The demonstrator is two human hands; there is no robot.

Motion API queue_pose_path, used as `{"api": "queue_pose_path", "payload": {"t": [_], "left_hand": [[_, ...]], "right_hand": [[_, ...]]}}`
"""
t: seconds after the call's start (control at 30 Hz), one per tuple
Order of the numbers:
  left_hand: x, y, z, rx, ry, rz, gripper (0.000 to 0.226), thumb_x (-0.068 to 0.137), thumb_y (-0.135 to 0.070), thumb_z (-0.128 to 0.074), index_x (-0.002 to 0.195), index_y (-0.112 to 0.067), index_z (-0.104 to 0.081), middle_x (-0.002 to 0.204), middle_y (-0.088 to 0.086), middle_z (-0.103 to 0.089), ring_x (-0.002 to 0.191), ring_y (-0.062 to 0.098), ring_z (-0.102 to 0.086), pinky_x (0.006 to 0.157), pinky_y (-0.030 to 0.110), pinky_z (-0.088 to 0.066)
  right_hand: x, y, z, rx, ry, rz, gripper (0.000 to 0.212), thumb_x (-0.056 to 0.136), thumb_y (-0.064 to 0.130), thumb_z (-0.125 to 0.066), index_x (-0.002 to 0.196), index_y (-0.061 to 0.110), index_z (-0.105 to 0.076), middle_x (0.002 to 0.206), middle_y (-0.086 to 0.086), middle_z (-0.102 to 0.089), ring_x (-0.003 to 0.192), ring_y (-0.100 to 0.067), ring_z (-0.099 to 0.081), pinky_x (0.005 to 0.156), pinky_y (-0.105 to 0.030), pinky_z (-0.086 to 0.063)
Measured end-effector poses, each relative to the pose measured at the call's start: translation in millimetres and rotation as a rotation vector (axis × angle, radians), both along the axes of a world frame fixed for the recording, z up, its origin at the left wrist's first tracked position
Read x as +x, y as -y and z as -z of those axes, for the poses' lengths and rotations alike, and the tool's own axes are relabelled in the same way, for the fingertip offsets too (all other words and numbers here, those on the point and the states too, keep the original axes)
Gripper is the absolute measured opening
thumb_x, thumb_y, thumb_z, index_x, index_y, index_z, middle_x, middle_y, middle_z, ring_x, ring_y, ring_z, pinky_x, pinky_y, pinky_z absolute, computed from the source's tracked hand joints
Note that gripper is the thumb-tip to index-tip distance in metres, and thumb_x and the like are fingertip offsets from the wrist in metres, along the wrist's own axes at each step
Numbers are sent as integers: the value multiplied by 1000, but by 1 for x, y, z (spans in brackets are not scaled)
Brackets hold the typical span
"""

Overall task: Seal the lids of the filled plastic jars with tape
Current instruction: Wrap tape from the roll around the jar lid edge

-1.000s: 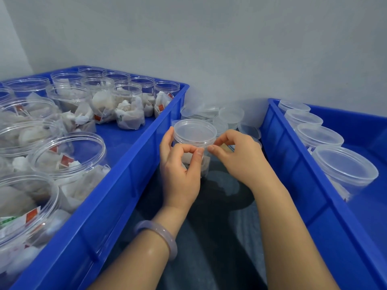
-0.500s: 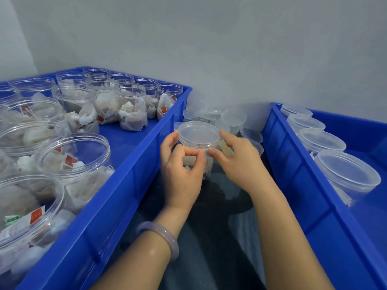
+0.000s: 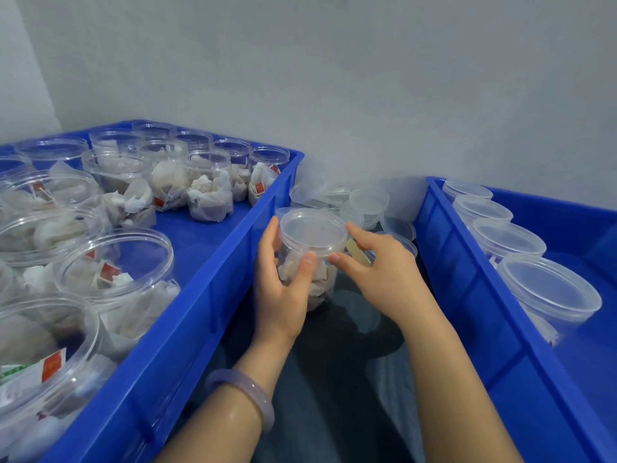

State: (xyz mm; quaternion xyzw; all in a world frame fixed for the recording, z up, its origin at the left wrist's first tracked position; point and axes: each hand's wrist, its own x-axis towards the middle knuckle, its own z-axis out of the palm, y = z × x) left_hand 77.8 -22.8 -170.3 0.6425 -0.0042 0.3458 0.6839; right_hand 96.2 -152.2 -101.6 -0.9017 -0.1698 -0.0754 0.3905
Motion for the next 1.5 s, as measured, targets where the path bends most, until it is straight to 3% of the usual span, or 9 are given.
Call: {"api": "queue_pose_path", "payload": {"t": [0.2, 0.47, 0.57, 0.7, 0.8, 1.0, 1.13, 1.33, 1.5], "left_hand": [[8, -2, -2, -74, -100, 65, 111, 51, -58, -77, 145, -34, -24, 150, -4, -34, 132, 9, -43, 100, 23, -42], [3, -3, -3, -80, -19, 115, 79, 58, -55, -72, 128, -27, -50, 116, -23, -60, 110, -3, -58, 83, 9, -45], [1, -3, -3, -77, 2, 130, 75, 62, -51, -70, 129, -24, -48, 115, -20, -61, 110, -1, -58, 87, 15, -47], [-3, 1, -2, -15, 26, 69, 80, 68, -55, -63, 133, -11, -46, 118, -6, -61, 108, 9, -61, 89, 26, -49], [-5, 1, -3, -6, 28, 35, 72, 73, -57, -56, 127, -10, -50, 113, -10, -63, 100, 4, -63, 84, 24, -50], [-5, -1, -7, -42, 19, 128, 66, 73, -55, -56, 120, -8, -56, 113, 1, -66, 99, 4, -64, 80, 16, -48], [-7, -3, -10, -76, -26, 202, 52, 71, -57, -57, 106, -19, -63, 101, -1, -70, 97, 12, -67, 80, 25, -51], [-10, -4, -11, -135, -53, 289, 68, 70, -57, -59, 110, -2, -63, 99, 7, -72, 96, 21, -68, 80, 31, -54], [-10, -9, -8, -192, -93, 403, 79, 61, -67, -71, 106, -2, -65, 100, 16, -71, 96, 28, -68, 80, 35, -55]], "right_hand": [[-2, 0, -2, -15, -3, -12, 61, 86, 44, -63, 142, 31, -42, 135, -6, -53, 130, -19, -41, 89, -20, -29], [-5, 8, -5, 25, -156, 92, 100, 69, 64, -69, 149, 28, -22, 140, -5, -43, 119, -21, -53, 98, -33, -45], [-9, 7, -8, 0, -311, 100, 105, 68, 69, -66, 150, 30, -13, 123, -7, -58, 76, -10, -70, 64, -27, -58], [-14, 13, -17, -2, -350, 74, 94, 63, 67, -67, 142, 26, -36, 73, 0, -70, 39, -1, -54, 41, -17, -42], [-20, 21, -29, -12, -330, -4, 76, 58, 62, -67, 126, 31, -54, 67, 2, -72, 41, 0, -51, 43, -18, -42], [-23, 32, -37, -29, -313, 9, 66, 58, 65, -67, 118, 39, -57, 69, 8, -72, 43, 0, -52, 54, -21, -42], [-23, 34, -38, 0, -317, 35, 78, 55, 62, -70, 126, 35, -55, 69, 5, -72, 42, -2, -50, 50, -22, -43], [-25, 37, -39, 1, -351, 25, 74, 52, 63, -72, 120, 35, -58, 67, 4, -72, 42, -3, -49, 44, -18, -43], [-28, 33, -39, -32, -388, -38, 97, 31, 75, -64, 123, 43, -56, 63, 10, -69, 43, -3, -48, 44, -17, -44]]}}
